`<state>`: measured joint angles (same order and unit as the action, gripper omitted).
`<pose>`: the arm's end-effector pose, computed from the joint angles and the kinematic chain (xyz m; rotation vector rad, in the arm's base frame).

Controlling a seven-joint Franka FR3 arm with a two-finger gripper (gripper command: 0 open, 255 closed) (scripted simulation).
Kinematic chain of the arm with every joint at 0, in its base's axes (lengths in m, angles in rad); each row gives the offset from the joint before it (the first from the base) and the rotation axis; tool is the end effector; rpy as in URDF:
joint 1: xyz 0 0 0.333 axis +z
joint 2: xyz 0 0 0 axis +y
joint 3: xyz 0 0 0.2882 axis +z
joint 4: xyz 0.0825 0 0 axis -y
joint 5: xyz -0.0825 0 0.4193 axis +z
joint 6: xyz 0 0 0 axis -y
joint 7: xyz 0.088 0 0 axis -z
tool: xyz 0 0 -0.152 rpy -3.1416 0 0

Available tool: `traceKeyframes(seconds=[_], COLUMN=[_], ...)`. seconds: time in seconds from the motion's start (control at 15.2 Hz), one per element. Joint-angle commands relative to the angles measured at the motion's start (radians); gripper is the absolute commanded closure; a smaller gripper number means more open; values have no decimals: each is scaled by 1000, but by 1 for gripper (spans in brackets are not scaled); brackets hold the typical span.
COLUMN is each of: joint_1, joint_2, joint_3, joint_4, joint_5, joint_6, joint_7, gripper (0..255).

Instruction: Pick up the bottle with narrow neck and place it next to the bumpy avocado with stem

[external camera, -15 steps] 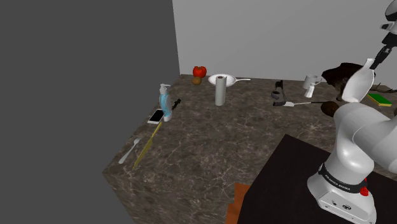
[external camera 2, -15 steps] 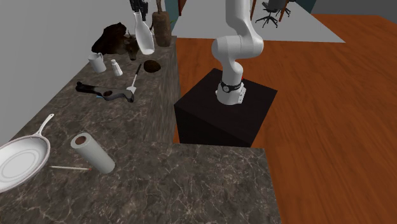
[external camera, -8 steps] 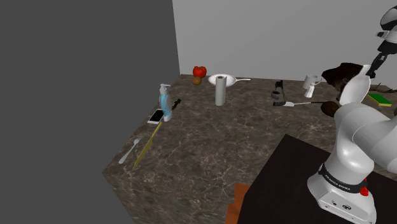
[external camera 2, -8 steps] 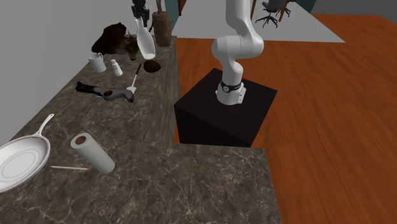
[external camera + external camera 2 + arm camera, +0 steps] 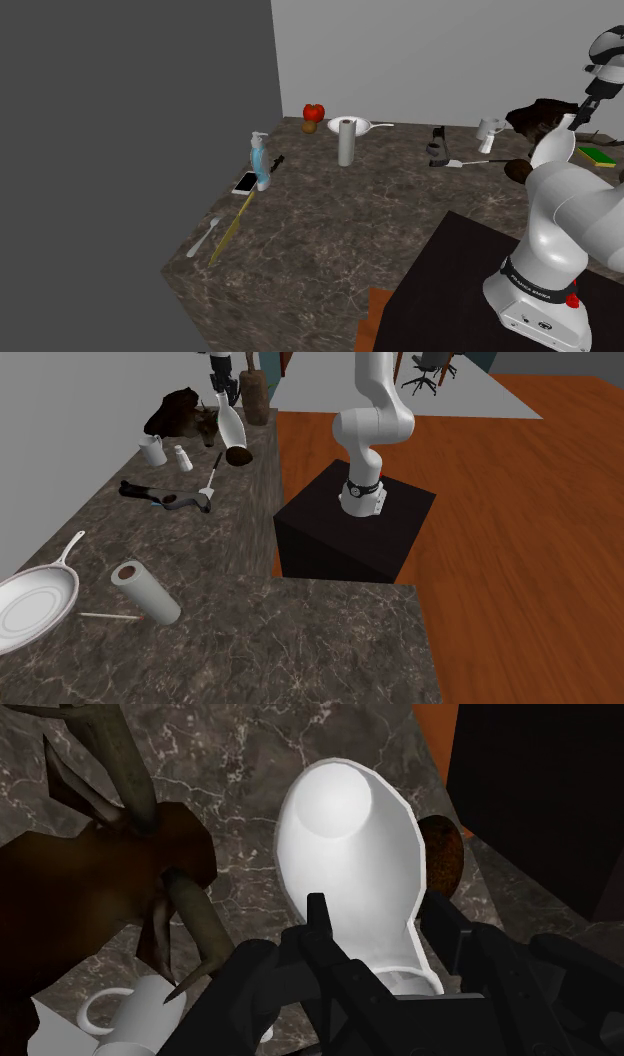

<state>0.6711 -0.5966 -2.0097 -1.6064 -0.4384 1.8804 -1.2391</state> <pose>0.0313 -0.6770 0.3591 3.1351 -0.0712 0.1869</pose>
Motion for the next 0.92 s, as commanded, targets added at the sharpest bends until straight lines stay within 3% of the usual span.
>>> traceKeyframes(seconds=[0.0, 0.4, 0.46, 0.86], joint_1=[-1, -1, -1, -3], joint_2=[-2, -2, -2, 7], joint_3=[-2, -2, -2, 6], joint_4=[-7, -7, -7, 16], joint_5=[-3, -3, -3, 7], joint_6=[9, 9, 9, -19], joint_7=[1, 1, 1, -6], gripper=[255, 255, 0, 0])
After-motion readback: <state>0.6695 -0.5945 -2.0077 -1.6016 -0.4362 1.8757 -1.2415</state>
